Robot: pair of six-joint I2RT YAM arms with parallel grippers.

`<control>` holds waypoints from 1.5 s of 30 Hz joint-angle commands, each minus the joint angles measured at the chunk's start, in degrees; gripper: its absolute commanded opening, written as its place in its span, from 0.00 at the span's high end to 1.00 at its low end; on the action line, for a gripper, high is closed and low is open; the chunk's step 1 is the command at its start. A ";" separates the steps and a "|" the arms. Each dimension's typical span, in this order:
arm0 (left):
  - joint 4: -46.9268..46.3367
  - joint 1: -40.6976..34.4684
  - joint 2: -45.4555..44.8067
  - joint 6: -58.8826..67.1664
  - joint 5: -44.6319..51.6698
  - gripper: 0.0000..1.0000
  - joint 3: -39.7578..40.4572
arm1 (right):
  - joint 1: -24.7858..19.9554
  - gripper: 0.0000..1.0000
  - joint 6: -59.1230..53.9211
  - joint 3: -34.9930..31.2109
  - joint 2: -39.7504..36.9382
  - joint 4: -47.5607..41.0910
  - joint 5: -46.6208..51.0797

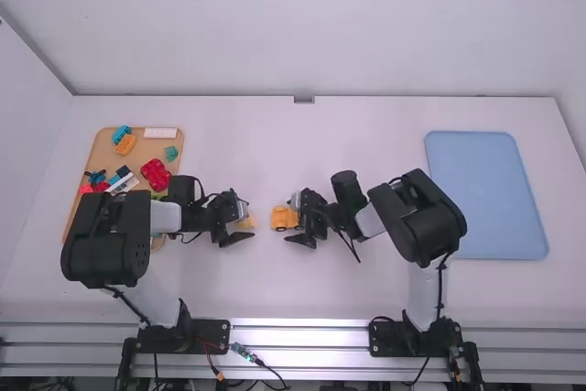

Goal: Assemble lego blocks to make yellow taxi

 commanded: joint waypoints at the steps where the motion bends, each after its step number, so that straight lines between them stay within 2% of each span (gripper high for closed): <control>1: -0.35 0.17 0.33 0.85 0.46 0.18 0.33 | -0.04 0.01 -0.23 2.93 2.55 -1.47 -0.24; 7: -0.44 0.15 0.33 0.85 -0.72 0.27 0.33 | -0.11 0.01 -1.37 5.44 5.98 -2.30 -2.51; 11: -0.48 0.17 0.33 0.85 -0.85 0.31 0.33 | -0.90 0.06 -1.37 5.42 6.25 -2.22 -2.43; 12: -0.44 0.17 0.33 0.85 -0.92 0.32 0.39 | -1.36 0.11 -1.39 5.33 6.25 -2.24 -2.43; 16: -0.33 0.26 0.33 0.87 -1.05 0.39 0.37 | -2.38 0.18 -1.43 4.96 6.25 -2.19 -3.04; 19: -0.61 0.90 0.33 0.85 -0.94 0.42 0.37 | -2.71 0.18 -1.61 4.96 6.25 -2.22 -4.57; 25: -0.66 1.01 0.33 2.49 -0.81 0.42 -0.20 | -2.51 0.12 -2.05 5.07 6.25 -2.22 -5.40; 35: -0.24 0.83 0.59 5.44 4.11 0.44 -0.68 | -2.62 0.11 -2.29 5.18 6.25 -2.19 -7.26; 39: -0.59 1.01 3.91 5.40 2.58 0.45 1.09 | -2.62 0.11 -3.01 5.18 6.25 -2.24 -7.41; 45: -1.75 2.89 5.60 6.01 6.49 0.46 2.58 | -2.62 0.11 -2.92 5.11 6.25 -2.26 -7.39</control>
